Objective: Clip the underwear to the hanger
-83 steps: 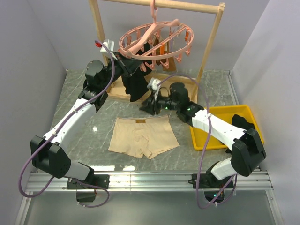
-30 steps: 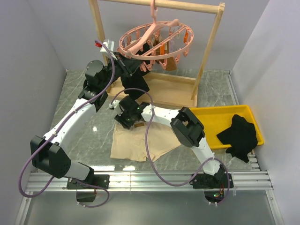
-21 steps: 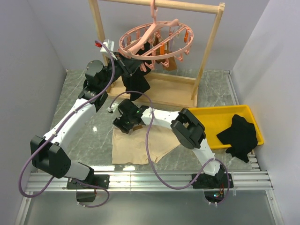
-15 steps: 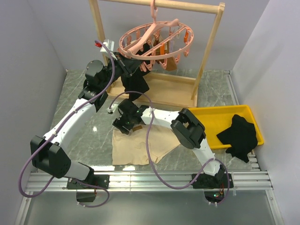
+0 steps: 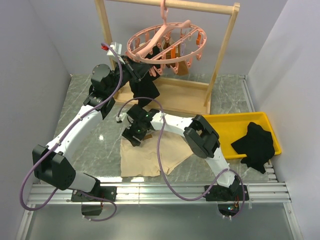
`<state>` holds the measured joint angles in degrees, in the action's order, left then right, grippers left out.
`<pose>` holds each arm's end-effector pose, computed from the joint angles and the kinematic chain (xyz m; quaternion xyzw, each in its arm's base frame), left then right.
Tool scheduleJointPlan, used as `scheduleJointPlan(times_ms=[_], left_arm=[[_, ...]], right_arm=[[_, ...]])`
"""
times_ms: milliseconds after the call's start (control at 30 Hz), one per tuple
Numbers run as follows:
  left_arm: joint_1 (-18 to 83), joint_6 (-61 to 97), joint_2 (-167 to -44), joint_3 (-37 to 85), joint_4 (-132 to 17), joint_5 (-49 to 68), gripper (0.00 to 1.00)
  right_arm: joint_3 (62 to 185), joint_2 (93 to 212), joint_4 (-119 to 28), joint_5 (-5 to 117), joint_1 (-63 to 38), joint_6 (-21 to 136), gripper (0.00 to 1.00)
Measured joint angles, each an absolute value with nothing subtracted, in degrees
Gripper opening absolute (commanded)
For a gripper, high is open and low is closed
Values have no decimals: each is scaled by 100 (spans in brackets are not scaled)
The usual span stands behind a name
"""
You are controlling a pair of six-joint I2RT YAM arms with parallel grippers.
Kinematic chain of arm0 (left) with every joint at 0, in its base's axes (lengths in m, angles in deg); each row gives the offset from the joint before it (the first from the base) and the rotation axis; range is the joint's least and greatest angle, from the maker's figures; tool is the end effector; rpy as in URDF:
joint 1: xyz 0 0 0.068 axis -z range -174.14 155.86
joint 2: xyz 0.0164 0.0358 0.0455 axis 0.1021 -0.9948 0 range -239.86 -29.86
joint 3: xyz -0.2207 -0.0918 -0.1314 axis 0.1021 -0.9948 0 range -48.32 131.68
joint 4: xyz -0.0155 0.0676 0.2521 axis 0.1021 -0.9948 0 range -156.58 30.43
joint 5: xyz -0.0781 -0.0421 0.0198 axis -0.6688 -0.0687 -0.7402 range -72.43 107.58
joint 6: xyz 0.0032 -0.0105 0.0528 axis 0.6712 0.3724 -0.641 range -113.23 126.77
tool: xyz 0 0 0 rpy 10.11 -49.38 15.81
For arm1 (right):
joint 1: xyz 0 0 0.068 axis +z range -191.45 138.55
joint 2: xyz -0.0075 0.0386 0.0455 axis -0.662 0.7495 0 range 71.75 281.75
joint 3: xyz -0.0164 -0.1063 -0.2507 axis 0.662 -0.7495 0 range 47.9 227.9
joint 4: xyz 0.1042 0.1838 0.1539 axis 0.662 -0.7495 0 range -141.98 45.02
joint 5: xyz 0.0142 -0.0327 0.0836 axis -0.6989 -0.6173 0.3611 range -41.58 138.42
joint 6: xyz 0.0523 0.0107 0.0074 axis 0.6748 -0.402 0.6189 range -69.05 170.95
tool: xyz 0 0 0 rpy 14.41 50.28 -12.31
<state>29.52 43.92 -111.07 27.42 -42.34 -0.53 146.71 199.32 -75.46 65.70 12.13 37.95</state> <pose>0.3023 -0.1445 0.4326 0.0481 0.6331 -0.4734 0.6106 0.2763 0.3922 0.1647 -0.5565 0.7749 0.2268 0.1957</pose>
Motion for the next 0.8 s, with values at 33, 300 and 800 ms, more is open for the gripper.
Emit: scheduleJointPlan(times_ms=[33, 300, 800], left_arm=[[2952, 4392, -11107, 2742, -4234, -53, 0], [2952, 4394, -11107, 2742, -4234, -53, 0], [2952, 4398, -11107, 2742, -4247, -53, 0]], right_arm=[[14701, 19936, -7625, 6592, 1213, 3760, 74], [14885, 20056, -7734, 6380, 1215, 3675, 71], [13617, 19532, -6235, 5363, 1703, 3439, 28]])
